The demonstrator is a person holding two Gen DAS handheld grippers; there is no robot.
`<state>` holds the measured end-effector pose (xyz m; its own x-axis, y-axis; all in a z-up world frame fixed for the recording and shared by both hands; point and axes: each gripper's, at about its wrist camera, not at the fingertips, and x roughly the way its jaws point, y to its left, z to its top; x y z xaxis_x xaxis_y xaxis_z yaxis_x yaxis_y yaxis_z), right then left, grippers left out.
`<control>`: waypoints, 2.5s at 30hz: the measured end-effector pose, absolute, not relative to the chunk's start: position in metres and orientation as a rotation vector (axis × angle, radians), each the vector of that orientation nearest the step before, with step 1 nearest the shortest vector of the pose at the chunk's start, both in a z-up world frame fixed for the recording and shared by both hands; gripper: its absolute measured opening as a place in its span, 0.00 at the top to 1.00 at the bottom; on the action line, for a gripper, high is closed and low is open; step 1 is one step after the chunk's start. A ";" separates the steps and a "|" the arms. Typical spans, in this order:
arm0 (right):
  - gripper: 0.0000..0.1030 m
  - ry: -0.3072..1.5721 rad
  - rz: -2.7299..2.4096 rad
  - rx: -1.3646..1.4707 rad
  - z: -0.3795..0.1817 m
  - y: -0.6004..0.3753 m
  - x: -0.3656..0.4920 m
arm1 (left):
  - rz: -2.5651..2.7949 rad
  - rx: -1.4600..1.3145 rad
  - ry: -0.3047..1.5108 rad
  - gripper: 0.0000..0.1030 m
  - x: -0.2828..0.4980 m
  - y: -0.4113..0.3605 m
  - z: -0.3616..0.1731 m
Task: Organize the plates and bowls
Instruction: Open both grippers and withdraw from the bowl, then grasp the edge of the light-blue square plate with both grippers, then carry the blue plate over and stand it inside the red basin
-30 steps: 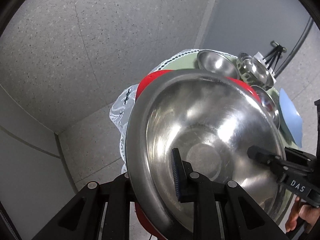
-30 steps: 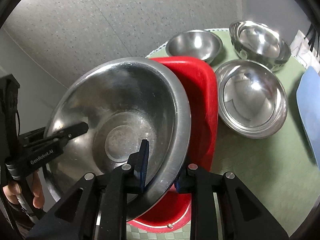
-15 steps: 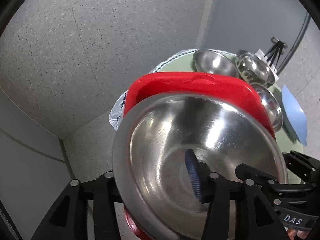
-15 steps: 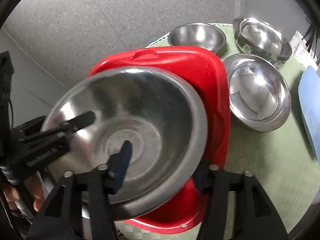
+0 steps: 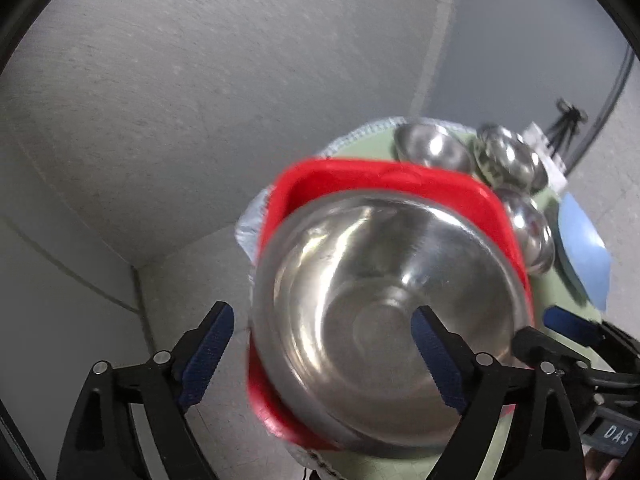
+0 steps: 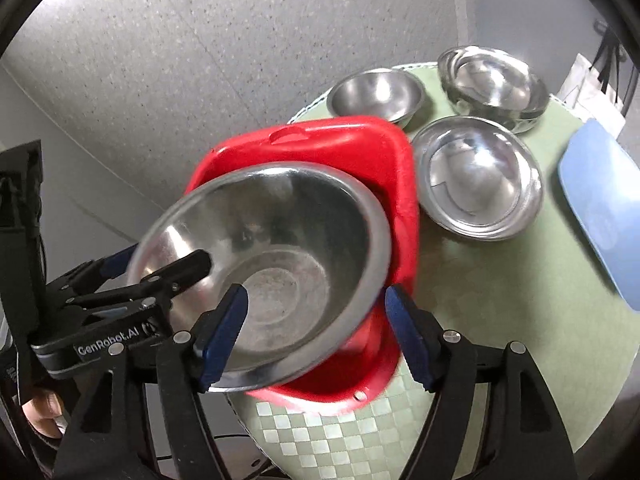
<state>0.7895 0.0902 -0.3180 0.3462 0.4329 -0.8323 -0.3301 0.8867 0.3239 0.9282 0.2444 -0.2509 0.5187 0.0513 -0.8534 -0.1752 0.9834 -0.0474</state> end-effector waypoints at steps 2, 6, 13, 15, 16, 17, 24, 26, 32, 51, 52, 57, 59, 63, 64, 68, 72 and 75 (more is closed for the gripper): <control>0.29 1.082 0.494 0.116 -0.312 0.078 0.783 | 0.158 -0.148 0.987 0.11 0.920 0.242 -0.242; 0.28 1.018 0.475 0.134 -0.298 0.047 0.775 | 0.156 -0.166 0.918 0.11 0.905 0.222 -0.218; 0.24 0.899 0.440 0.155 -0.267 -0.039 0.776 | 0.117 -0.166 0.802 0.04 0.890 0.140 -0.188; 0.21 0.871 0.429 0.155 -0.259 -0.066 0.781 | 0.101 -0.175 0.792 0.02 0.892 0.111 -0.184; 0.21 0.861 0.424 0.151 -0.257 -0.081 0.785 | 0.091 -0.179 0.787 0.01 0.894 0.095 -0.184; 0.21 0.847 0.420 0.148 -0.255 -0.102 0.792 | 0.087 -0.178 0.786 0.01 0.897 0.075 -0.185; 0.21 0.840 0.375 0.059 -0.268 -0.203 0.847 | 0.089 -0.200 0.888 0.01 0.935 -0.034 -0.217; 0.21 0.863 0.364 0.029 -0.283 -0.228 0.867 | 0.096 -0.219 0.925 0.02 0.949 -0.051 -0.227; 0.21 0.964 0.381 0.019 -0.332 -0.270 0.917 | 0.162 -0.226 1.034 0.02 0.987 -0.095 -0.267; 0.83 1.140 0.585 0.123 -0.400 -0.265 0.935 | 0.058 -0.213 1.196 0.71 1.055 -0.131 -0.343; 0.84 1.136 0.584 0.119 -0.399 -0.263 0.933 | 0.048 -0.193 1.191 0.70 1.055 -0.133 -0.343; 0.86 1.095 0.536 0.127 -0.385 -0.266 0.914 | -0.019 -0.167 1.144 0.76 1.053 -0.125 -0.332; 0.86 1.074 0.505 0.139 -0.374 -0.269 0.904 | -0.061 -0.166 1.126 0.76 1.047 -0.122 -0.323; 0.86 1.016 0.461 0.147 -0.345 -0.267 0.877 | -0.139 -0.148 1.062 0.76 1.026 -0.106 -0.297; 0.86 0.995 0.449 0.148 -0.336 -0.264 0.869 | -0.157 -0.145 1.041 0.76 1.020 -0.099 -0.288; 0.86 0.926 0.427 0.163 -0.301 -0.244 0.840 | -0.203 -0.153 0.965 0.76 0.995 -0.060 -0.256; 0.86 0.854 0.439 0.164 -0.271 -0.202 0.812 | -0.200 -0.152 0.904 0.76 0.968 -0.011 -0.229; 0.85 0.823 0.461 0.171 -0.262 -0.167 0.795 | -0.176 -0.152 0.874 0.76 0.945 0.034 -0.215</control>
